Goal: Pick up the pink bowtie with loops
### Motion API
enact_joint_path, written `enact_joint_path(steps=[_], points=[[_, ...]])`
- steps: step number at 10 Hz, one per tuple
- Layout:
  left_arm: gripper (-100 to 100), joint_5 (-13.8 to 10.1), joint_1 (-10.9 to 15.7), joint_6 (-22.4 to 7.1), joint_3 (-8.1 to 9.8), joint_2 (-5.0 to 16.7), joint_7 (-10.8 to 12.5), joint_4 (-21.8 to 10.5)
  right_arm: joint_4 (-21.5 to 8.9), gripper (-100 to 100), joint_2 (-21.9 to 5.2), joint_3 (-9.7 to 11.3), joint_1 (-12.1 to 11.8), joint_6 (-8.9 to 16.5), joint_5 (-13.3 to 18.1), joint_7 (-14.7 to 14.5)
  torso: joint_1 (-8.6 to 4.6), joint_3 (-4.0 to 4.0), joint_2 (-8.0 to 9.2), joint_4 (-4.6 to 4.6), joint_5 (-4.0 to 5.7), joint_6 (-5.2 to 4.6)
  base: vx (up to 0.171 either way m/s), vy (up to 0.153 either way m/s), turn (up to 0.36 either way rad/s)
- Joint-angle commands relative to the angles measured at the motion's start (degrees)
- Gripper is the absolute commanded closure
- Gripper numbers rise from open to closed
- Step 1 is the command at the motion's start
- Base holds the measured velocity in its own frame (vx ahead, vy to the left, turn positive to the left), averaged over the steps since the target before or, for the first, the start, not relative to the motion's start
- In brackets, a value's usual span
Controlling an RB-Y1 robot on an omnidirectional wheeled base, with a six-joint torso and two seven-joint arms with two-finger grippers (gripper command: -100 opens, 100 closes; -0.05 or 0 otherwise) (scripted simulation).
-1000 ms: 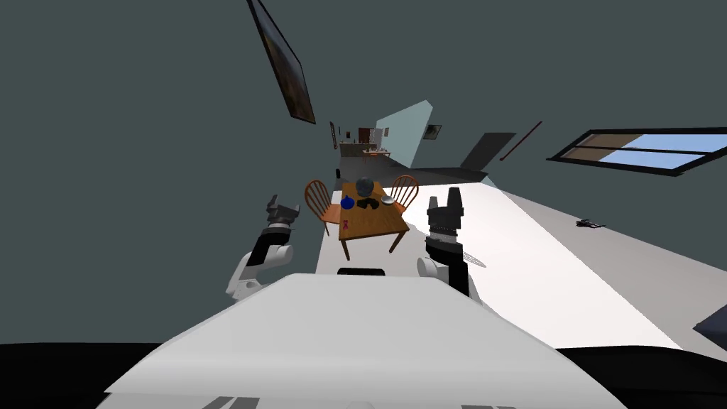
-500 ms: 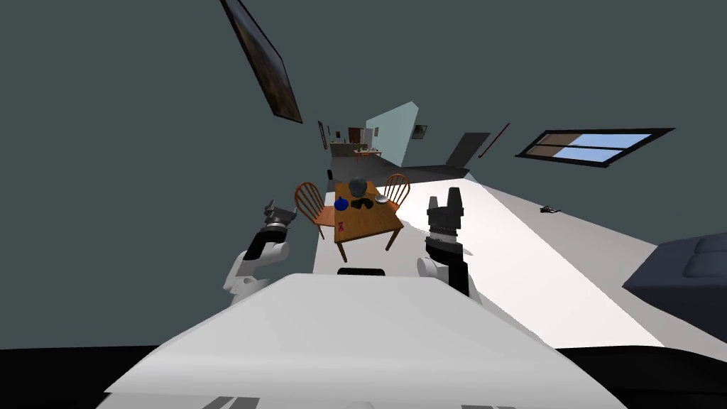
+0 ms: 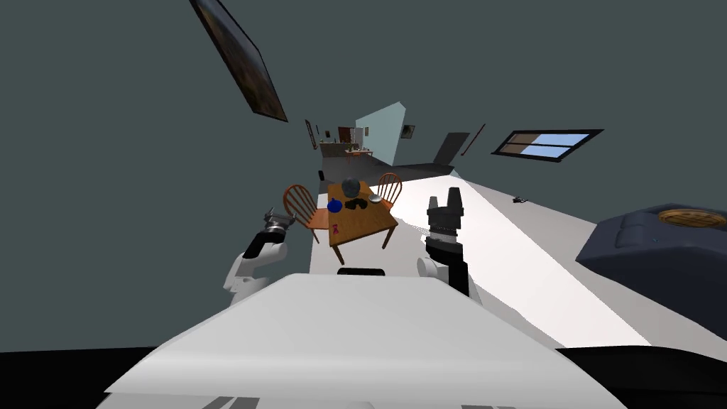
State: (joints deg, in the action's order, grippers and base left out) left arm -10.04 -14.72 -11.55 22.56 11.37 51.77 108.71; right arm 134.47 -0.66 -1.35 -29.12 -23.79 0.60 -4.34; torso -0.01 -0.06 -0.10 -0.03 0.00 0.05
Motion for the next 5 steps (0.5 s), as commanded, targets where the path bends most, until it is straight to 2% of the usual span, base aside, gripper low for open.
enact_joint_path(steps=[1, 2, 3, 4, 5], points=[[-100, -1.13, 0.85, -2.86, 1.49, 0.58, 2.86, -2.39, 0.0, 0, 0.0, 0.0, 0.0, 0.0, 0.0, 0.0, 0.0, 0.0, 0.0, 0.0, 0.0, 0.0, 0.022, -0.001, -0.263], [-100, -1.13, 0.85, -3.7, 1.49, 0.58, 3.62, -2.39, 0.0, 0, 0.0, 0.01, 0.01, 0.0, 0.0, 0.0, -0.01, -0.01, -0.02, 0.0, 0.0, -0.04, 0.02, 0.004, -0.126], [-100, -2.04, 1.48, -5.5, 2.66, 0.99, 5.75, -4.62, 0.0, 0, 0.0, 0.0, 0.0, 0.0, 0.0, 0.0, -0.01, -0.01, -0.02, 0.0, 0.0, 0.01, 0.022, -0.006, -0.284], [-100, -2.04, 1.48, -6.66, 2.66, 0.99, 6.31, -4.62, 0.0, 0, 0.0, 0.01, 0.01, 0.0, 0.0, 0.0, -0.04, -0.01, -0.02, 0.0, 0.01, -0.05, 0.019, 0.001, -0.122], [-100, -2.97, 2.03, -9.14, 3.76, 1.46, 8.5, -6.13, 0.0, 0, 0.0, 0.0, 0.0, 0.0, 0.0, 0.0, -0.03, -0.01, -0.02, 0.0, 0.01, 0.02, 0.028, -0.008, -0.266]])
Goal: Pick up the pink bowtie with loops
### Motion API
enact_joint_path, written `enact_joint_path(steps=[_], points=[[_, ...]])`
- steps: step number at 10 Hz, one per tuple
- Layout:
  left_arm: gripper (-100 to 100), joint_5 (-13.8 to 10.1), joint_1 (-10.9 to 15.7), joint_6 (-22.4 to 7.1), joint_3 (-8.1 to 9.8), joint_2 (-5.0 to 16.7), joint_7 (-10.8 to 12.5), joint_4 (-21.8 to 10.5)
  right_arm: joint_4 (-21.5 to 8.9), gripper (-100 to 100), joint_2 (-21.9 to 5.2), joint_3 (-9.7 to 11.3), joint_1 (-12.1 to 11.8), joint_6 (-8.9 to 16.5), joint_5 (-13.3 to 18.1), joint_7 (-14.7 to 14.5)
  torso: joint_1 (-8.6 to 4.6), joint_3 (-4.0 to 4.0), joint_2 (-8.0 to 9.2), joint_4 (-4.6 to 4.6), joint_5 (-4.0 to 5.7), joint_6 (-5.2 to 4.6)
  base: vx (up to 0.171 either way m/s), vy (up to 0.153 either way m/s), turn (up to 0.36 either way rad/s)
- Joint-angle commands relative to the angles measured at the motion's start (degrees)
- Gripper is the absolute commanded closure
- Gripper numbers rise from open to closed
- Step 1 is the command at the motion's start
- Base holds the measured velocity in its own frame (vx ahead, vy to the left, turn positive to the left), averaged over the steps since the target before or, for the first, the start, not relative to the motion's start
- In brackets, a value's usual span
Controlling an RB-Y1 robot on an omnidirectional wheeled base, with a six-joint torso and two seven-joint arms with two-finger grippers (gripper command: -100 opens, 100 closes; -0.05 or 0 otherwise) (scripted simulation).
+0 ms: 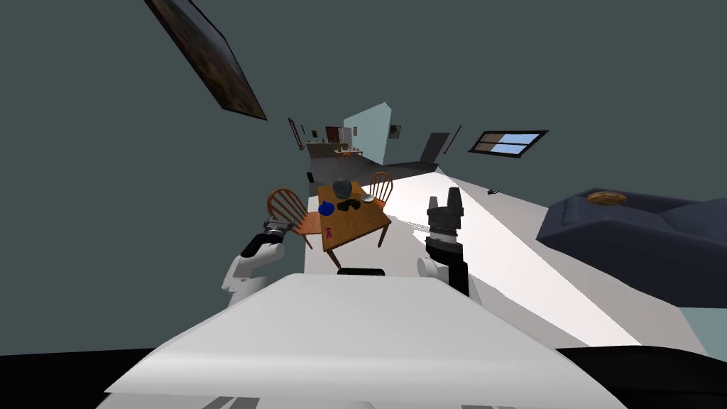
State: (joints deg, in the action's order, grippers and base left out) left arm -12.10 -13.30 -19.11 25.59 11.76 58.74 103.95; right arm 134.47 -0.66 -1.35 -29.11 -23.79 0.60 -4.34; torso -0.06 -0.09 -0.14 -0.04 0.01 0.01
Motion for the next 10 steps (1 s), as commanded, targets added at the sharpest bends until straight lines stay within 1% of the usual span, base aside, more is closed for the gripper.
enact_joint_path(steps=[1, 2, 3, 4, 5, 6, 7, 8, 9, 10], points=[[-100, -0.91, 0.61, -2.06, 0.72, 1.07, 1.95, -2.16, 0.0, 0, 0.0, 0.0, 0.0, 0.0, 0.0, 0.0, 0.0, 0.0, 0.0, 0.0, 0.0, 0.0, 0.023, -0.004, -0.117], [-100, -1.84, 1.07, -3.73, 1.76, 1.6, 4.05, -4.52, 0.0, 0, 0.0, -0.01, -0.01, 0.0, 0.0, 0.0, 0.02, 0.0, 0.01, 0.0, 0.0, 0.07, 0.028, -0.016, -0.202], [-100, -1.84, 1.07, -5.02, 1.76, 1.6, 4.45, -4.52, 0.0, 0, 0.0, 0.0, 0.0, 0.0, 0.0, 0.0, -0.02, 0.0, 0.0, 0.0, 0.01, 0.03, 0.023, -0.006, -0.129], [-100, -2.77, 1.46, -7.12, 2.74, 2.2, 6.74, -6.75, 0.0, 0, 0.0, -0.01, -0.01, 0.0, 0.0, 0.0, -0.01, 0.01, 0.01, 0.0, 0.01, 0.06, 0.027, -0.015, -0.252], [-100, -2.77, 1.46, -7.97, 2.74, 2.2, 6.86, -6.93, 0.0, 0, 0.0, 0.0, 0.0, 0.0, 0.0, 0.0, -0.03, 0.0, 0.0, 0.0, 0.01, 0.02, 0.024, -0.006, -0.141], [-100, -3.71, 1.76, -10.05, 3.64, 2.84, 9.15, -9.37, 0.0, 0, 0.0, -0.01, -0.01, 0.0, 0.0, 0.0, -0.01, 0.0, 0.01, 0.0, 0.01, 0.07, 0.03, -0.012, -0.287], [-100, -3.71, 1.76, -10.89, 3.64, 2.84, 9.15, -9.37, 0.0, 0, 0.0, 0.0, 0.0, 0.0, 0.0, 0.0, -0.02, 0.0, 0.0, 0.0, 0.01, 0.02, 0.025, -0.006, -0.125], [-100, -4.64, 1.99, -12.54, 4.48, 3.53, 11.33, -11.83, 0.0, 0, 0.0, -0.01, -0.01, 0.0, 0.0, 0.0, -0.01, 0.0, 0.01, 0.0, 0.01, 0.08, 0.033, -0.02, -0.235], [-100, -4.64, 1.99, -13.76, 4.48, 3.53, 11.33, -11.83, 0.0, 0, 0.0, 0.0, -0.01, 0.0, 0.0, 0.0, -0.05, -0.01, -0.02, 0.0, 0.01, 0.02, 0.029, -0.013, -0.136], [-100, -5.56, 2.16, -15.5, 5.26, 4.25, 13.4, -14.29, 0.0, 0, 0.0, -0.01, -0.01, 0.0, 0.0, 0.0, -0.04, 0.0, 0.0, 0.0, 0.02, 0.08, 0.036, -0.02, -0.273]])
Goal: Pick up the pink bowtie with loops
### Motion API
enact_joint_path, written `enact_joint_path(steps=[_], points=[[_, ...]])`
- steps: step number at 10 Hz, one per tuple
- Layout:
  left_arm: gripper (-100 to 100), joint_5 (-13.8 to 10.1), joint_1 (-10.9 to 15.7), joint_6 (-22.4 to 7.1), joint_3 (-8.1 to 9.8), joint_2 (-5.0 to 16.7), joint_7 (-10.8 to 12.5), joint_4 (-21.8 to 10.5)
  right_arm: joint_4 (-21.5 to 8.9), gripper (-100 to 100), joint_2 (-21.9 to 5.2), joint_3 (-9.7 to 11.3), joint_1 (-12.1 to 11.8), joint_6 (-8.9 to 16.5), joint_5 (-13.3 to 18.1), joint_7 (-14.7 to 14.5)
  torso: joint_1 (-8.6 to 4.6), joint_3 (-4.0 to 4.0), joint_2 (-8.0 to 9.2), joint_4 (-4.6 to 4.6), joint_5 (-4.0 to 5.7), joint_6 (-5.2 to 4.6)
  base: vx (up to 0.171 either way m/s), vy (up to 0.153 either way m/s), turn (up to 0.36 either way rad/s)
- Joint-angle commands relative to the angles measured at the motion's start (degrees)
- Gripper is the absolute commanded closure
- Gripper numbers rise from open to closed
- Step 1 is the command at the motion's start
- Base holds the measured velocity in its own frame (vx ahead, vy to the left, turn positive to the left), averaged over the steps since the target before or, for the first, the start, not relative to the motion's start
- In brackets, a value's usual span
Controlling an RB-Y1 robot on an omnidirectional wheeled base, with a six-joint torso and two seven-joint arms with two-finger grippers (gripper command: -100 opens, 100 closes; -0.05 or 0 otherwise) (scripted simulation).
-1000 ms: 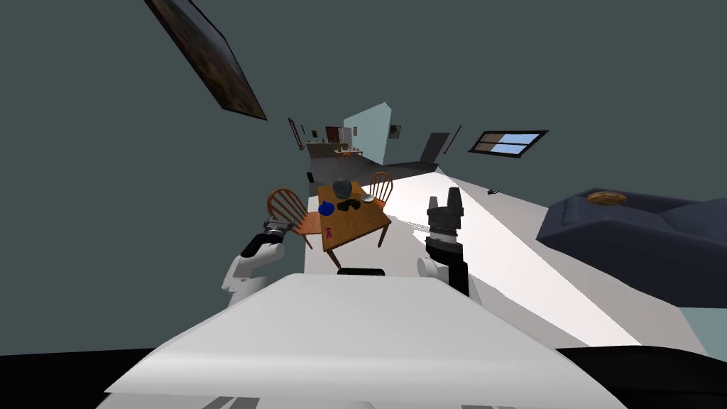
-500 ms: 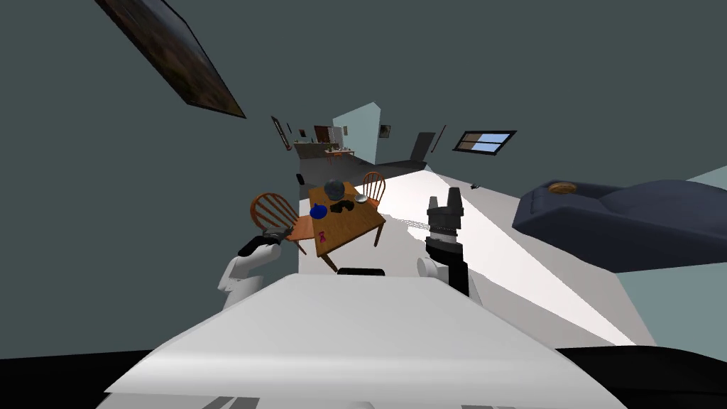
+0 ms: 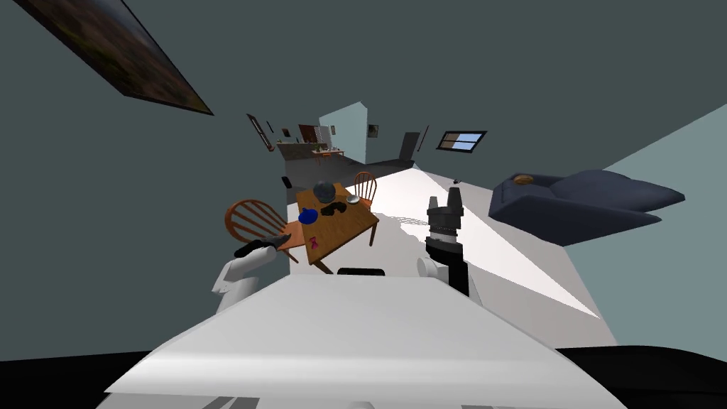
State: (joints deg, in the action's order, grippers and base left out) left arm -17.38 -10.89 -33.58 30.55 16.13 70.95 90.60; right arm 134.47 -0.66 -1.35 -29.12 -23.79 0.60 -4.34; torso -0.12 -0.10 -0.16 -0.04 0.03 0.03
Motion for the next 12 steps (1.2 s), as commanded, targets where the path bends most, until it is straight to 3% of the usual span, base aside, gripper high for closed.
enact_joint_path(steps=[1, 4, 5, 6, 9, 11, 12], points=[[-100, -0.28, -0.26, -2.11, 0.3, -0.12, 1.18, -0.94, 0.0, 0, 0.0, 0.0, 0.0, 0.0, 0.0, 0.0, 0.0, 0.0, 0.0, 0.0, 0.0, 0.0, 0.033, -0.008, -0.107], [-100, -2.05, -0.09, -7.2, 1.67, 1.36, 4.97, -5.57, 0.0, 0, 0.0, -0.01, -0.01, 0.0, 0.0, 0.0, 0.0, 0.01, 0.02, 0.0, 0.0, 0.04, 0.035, -0.018, -0.194], [-100, -2.05, -0.09, -7.51, 1.67, 1.36, 4.97, -5.76, 0.0, 0, 0.0, 0.0, 0.0, 0.0, 0.0, 0.0, -0.02, 0.0, 0.0, 0.0, 0.0, 0.02, 0.034, -0.015, -0.113], [-100, -2.91, -0.08, -9.51, 2.27, 2.11, 6.69, -8.1, 0.0, 0, 0.0, -0.01, -0.01, 0.0, 0.0, 0.0, -0.01, 0.0, 0.01, 0.0, 0.0, 0.06, 0.04, -0.033, -0.233], [-100, -3.72, -0.12, -12.53, 2.81, 2.85, 8.29, -10.37, 0.0, 0, 0.0, 0.0, -0.01, 0.0, 0.0, 0.0, 0.0, 0.0, 0.0, 0.0, 0.0, 0.04, 0.035, -0.013, -0.14], [-100, -5.25, -0.3, -16.24, 3.74, 4.27, 11.13, -14.19, 0.0, 0, 0.0, 0.0, -0.01, 0.0, 0.0, 0.0, -0.02, 0.0, -0.01, 0.0, 0.01, 0.03, 0.054, -0.02, -0.302], [-100, -5.25, -0.3, -17.07, 3.74, 4.27, 11.13, -14.63, 0.0, 0, 0.0, 0.0, -0.01, 0.0, 0.0, 0.0, -0.04, -0.04, -0.08, -0.02, 0.01, 0.01, 0.051, -0.011, -0.072]])
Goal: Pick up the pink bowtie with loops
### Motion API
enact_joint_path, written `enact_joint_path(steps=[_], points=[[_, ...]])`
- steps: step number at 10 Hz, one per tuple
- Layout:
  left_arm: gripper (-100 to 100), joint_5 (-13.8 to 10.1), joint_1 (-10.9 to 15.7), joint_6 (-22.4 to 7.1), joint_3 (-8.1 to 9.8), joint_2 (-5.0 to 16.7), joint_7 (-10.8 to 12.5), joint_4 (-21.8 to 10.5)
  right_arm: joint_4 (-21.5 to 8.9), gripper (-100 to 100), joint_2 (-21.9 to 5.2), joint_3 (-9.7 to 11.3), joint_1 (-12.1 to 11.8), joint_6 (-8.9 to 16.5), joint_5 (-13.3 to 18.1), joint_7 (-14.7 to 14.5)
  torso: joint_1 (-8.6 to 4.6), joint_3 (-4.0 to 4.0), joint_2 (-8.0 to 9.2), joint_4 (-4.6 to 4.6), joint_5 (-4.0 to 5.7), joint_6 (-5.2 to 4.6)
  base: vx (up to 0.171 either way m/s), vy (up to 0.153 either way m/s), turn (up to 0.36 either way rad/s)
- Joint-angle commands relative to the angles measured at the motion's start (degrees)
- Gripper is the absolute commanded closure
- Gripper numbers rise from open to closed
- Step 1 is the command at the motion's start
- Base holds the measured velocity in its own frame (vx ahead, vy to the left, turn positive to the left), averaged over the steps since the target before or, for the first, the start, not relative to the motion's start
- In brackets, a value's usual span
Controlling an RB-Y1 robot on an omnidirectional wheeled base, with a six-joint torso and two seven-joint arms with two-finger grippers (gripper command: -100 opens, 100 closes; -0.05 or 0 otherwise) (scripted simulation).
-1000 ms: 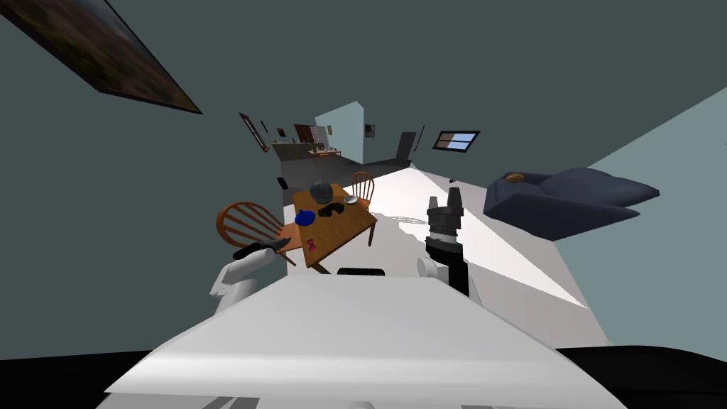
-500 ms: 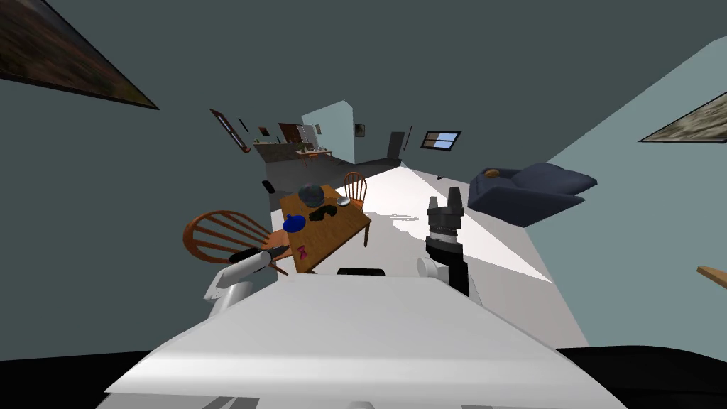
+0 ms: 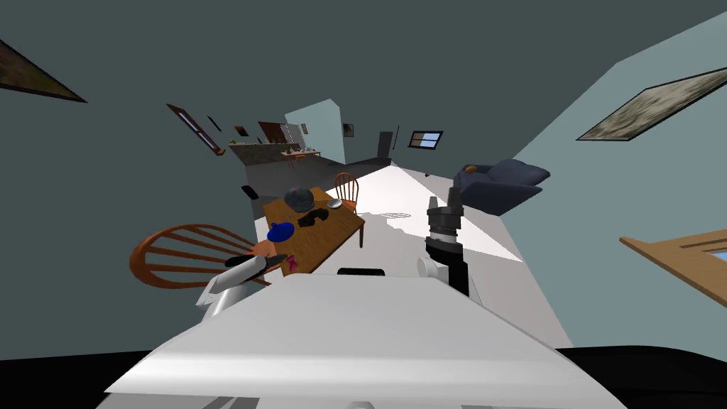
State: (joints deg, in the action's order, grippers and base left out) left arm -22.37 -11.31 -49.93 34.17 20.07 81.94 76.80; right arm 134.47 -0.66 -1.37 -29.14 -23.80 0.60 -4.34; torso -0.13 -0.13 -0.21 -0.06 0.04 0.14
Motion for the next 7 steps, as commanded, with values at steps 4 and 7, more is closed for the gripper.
enact_joint_path(steps=[4, 7], points=[[-100, -2.2, -0.36, -6.44, 1.09, 2.25, 3.47, -6.36, 0.0, 0, 0.0, 0.0, 0.0, 0.0, 0.0, 0.0, -0.02, 0.03, 0.05, 0.01, 0.01, 0.0, 0.041, -0.022, -0.158], [-100, -3.61, -0.96, -10.55, 1.63, 3.89, 5.6, -10.52, 0.0, 0, 0.0, 0.0, 0.01, 0.0, 0.0, 0.0, -0.06, 0.0, 0.0, 0.01, 0.01, -0.04, 0.056, -0.022, -0.197]])
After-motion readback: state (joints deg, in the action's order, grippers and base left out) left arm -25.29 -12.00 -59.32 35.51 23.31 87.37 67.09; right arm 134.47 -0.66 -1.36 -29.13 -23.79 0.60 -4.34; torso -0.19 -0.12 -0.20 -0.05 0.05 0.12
